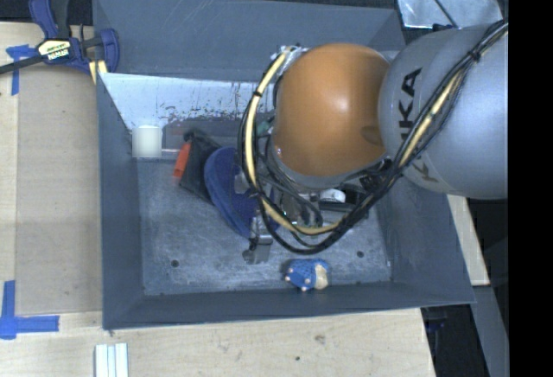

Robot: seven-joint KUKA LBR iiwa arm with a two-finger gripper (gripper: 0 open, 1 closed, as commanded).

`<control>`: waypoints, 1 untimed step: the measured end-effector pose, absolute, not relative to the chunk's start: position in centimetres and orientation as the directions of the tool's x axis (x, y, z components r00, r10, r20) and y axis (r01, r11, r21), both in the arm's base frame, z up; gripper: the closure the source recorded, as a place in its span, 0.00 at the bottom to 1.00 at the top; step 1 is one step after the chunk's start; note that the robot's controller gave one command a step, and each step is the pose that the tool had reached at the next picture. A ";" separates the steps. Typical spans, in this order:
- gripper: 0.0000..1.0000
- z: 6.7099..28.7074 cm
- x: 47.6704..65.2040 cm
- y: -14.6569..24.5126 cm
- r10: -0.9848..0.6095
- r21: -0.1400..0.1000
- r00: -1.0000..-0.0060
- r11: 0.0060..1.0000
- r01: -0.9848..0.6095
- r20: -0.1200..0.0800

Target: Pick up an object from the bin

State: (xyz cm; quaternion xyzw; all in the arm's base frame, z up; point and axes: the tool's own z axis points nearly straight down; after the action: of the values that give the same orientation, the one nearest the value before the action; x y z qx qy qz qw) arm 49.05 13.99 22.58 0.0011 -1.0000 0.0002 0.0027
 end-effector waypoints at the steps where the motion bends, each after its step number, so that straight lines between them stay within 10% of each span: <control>1: 0.00 6.9 53.4 10.5 -0.143 0.002 -0.990 0.990 -0.143 -0.013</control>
Offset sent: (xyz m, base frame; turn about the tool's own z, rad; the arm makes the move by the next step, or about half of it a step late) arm 0.0400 -0.0355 -0.1558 -0.1423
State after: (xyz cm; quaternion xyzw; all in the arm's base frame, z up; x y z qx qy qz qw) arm 53.40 10.46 6.95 0.0719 -0.9974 -0.0016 -0.0065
